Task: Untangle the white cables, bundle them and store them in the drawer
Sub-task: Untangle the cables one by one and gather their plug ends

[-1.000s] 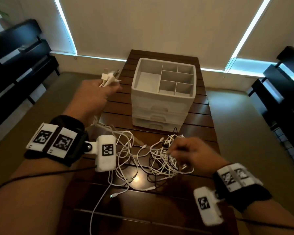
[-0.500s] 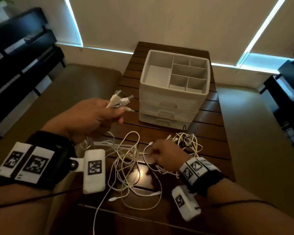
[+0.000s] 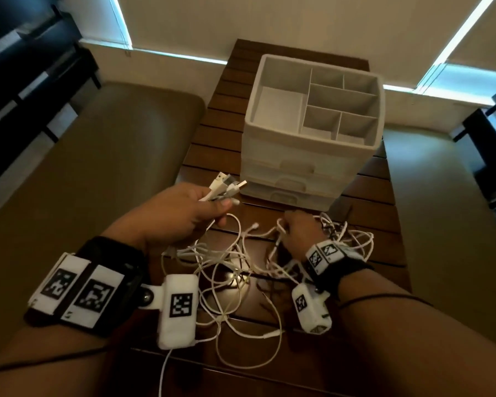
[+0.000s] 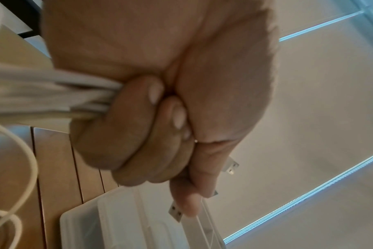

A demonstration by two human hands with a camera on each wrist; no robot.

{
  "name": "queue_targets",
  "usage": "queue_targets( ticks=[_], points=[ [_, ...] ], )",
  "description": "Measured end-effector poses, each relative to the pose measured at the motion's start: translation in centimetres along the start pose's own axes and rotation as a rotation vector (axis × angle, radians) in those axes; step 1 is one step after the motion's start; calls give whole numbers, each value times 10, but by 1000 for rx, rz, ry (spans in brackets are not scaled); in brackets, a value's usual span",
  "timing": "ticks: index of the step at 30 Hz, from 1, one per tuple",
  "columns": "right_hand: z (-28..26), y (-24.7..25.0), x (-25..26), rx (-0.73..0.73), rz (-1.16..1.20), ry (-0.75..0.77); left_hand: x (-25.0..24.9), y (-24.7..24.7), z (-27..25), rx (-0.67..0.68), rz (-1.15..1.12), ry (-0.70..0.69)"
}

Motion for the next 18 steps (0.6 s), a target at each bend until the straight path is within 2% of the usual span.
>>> queue_targets(
  ticks=[4, 7, 9, 12, 14, 16, 18],
  points=[
    [5, 64, -10, -295, 279, -81, -4, -2, 1, -1, -21, -23],
    [-8, 79, -32, -484, 470, -153, -2, -3, 0, -33, -26, -19],
    [-20, 65, -54, -475, 469, -260, -1, -6, -4, -39, -22, -17],
    [-35, 31, -90, -267, 293, -359, 2, -8, -9, -34, 24, -24],
    [-45, 20, -102, -187, 328, -382, 5, -10, -12, -24, 31, -28],
    [-52, 24, -108, -243, 488, -424, 7, -11, -13, -28, 23, -26],
    [-62, 38, -111, -413, 509, -446, 8, -13, -14, -25, 22, -25]
  ],
)
Point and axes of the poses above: each hand's wrist, its own z-axis towards the middle knuckle, its own y-axis out of the back of the hand, x = y × z, the point moved 4 cm from there along z, towards the middle knuckle, and after that the axes turned 9 degrees about -x, right-handed, at the moved point
